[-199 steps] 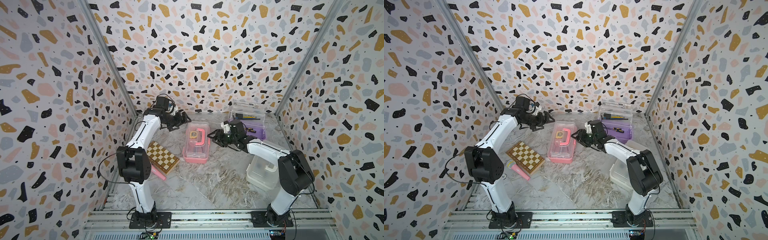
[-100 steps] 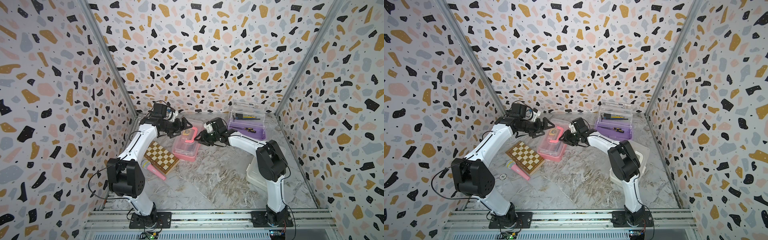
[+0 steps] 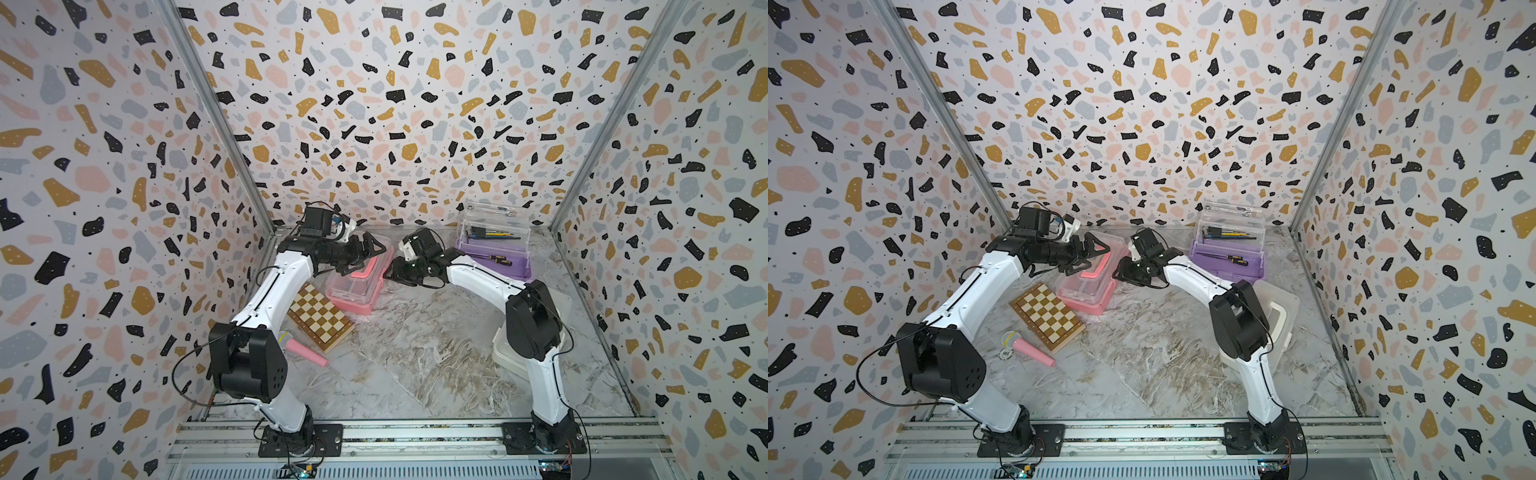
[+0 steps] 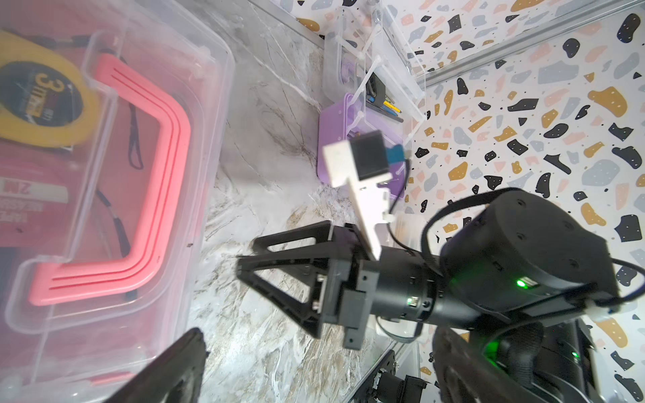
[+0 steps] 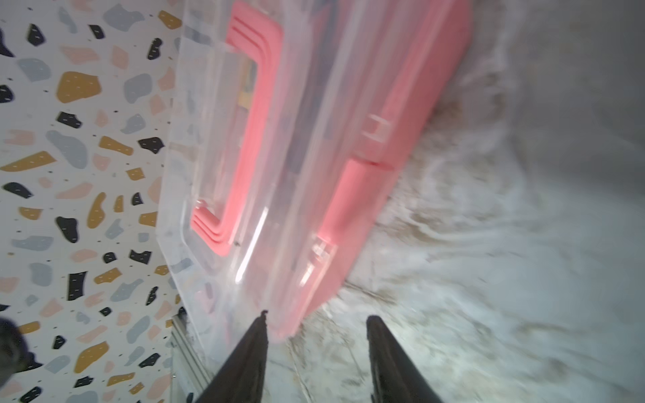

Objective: Close toolboxes
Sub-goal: Move the toolbox to the center of the board.

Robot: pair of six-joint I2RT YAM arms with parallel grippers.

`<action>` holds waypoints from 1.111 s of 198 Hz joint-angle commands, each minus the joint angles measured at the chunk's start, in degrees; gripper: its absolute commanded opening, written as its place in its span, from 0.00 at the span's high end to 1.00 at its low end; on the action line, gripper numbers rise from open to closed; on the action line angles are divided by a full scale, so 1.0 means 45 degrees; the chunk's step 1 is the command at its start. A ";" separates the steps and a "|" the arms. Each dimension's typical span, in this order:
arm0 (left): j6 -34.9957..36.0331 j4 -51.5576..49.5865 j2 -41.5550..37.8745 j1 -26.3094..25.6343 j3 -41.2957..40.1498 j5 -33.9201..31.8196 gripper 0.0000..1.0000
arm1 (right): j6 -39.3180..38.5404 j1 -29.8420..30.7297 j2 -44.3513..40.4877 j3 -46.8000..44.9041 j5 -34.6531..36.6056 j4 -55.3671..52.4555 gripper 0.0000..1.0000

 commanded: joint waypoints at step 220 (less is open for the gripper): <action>0.0843 0.0353 0.4204 -0.2102 0.0213 -0.3064 0.01 | 0.1045 -0.6905 -0.6481 -0.8986 0.6522 -0.3118 0.42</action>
